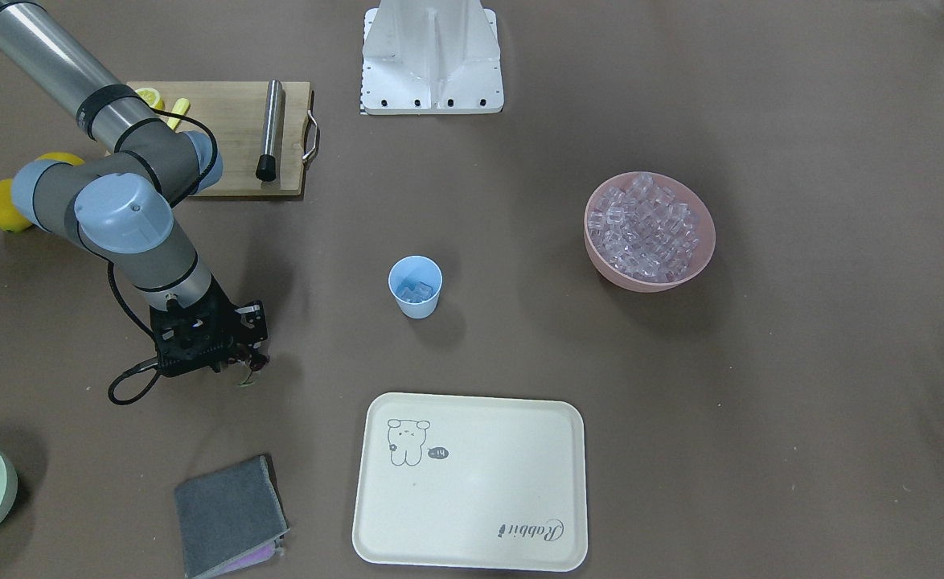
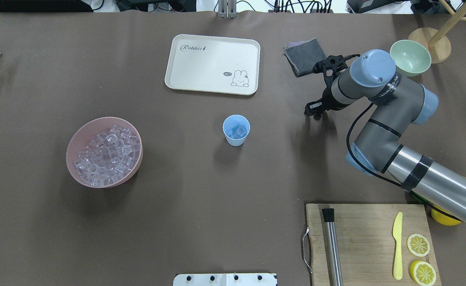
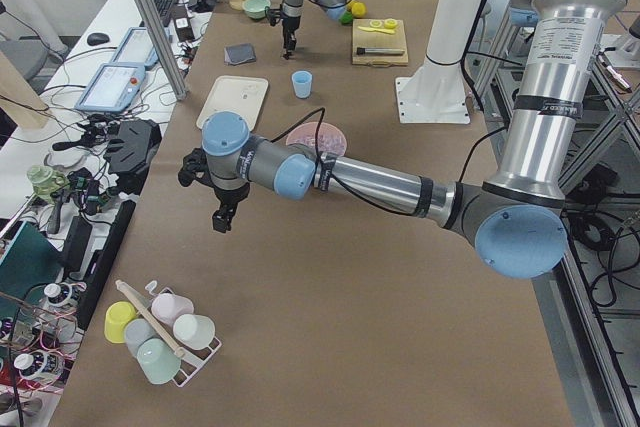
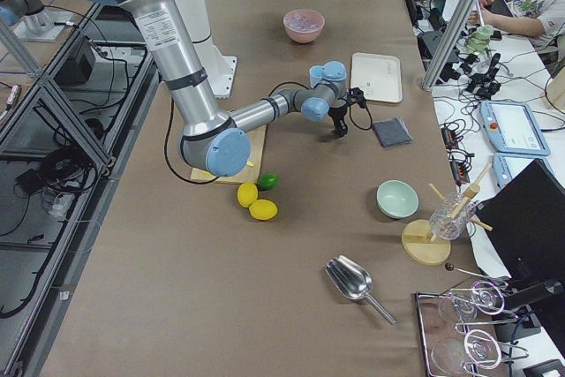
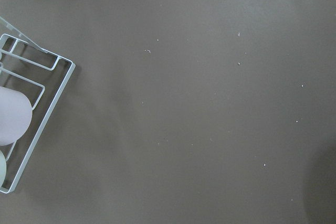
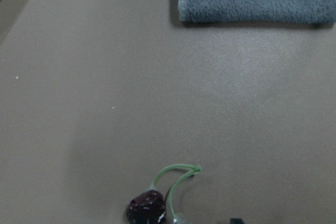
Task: Put ice and cherries in cup
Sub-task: 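Lower the right gripper and grasp the cherries by the stems, then carry the cherries with the right gripper over the light-blue cup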
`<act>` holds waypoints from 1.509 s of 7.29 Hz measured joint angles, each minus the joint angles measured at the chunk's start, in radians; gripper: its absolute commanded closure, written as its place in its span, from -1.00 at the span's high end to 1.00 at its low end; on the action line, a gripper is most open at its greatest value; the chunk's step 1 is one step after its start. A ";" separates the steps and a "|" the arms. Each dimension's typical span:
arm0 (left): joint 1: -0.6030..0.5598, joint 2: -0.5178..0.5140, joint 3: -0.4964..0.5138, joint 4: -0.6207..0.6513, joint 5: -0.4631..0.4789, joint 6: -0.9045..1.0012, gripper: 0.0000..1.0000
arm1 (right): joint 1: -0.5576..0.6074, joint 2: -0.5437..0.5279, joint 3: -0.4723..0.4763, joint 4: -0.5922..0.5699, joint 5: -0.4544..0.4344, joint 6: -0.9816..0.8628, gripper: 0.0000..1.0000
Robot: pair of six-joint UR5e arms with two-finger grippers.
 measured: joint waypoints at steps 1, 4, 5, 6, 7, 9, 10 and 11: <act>0.000 0.002 0.000 -0.001 0.000 0.000 0.97 | -0.003 0.001 0.001 0.000 0.000 0.022 -0.29; 0.000 0.007 -0.001 -0.002 0.000 0.001 0.97 | -0.008 0.002 0.005 0.001 0.000 0.065 -1.00; 0.000 0.007 -0.002 -0.002 -0.004 0.001 0.97 | -0.008 0.001 0.016 0.001 0.000 0.100 -1.00; 0.000 0.009 -0.002 -0.003 -0.011 0.001 0.97 | -0.007 0.002 0.035 0.000 0.002 0.133 -1.00; 0.000 0.010 -0.004 -0.003 -0.017 0.000 0.96 | -0.003 0.002 0.071 -0.008 0.007 0.166 -1.00; 0.000 0.009 -0.008 -0.003 -0.021 -0.001 0.97 | 0.005 0.012 0.189 -0.081 0.018 0.246 -1.00; 0.000 0.007 -0.009 -0.002 -0.021 -0.001 0.97 | 0.004 0.043 0.247 -0.162 0.020 0.281 -1.00; 0.000 0.006 -0.010 -0.002 -0.021 -0.002 0.97 | -0.008 0.098 0.286 -0.244 0.018 0.333 -1.00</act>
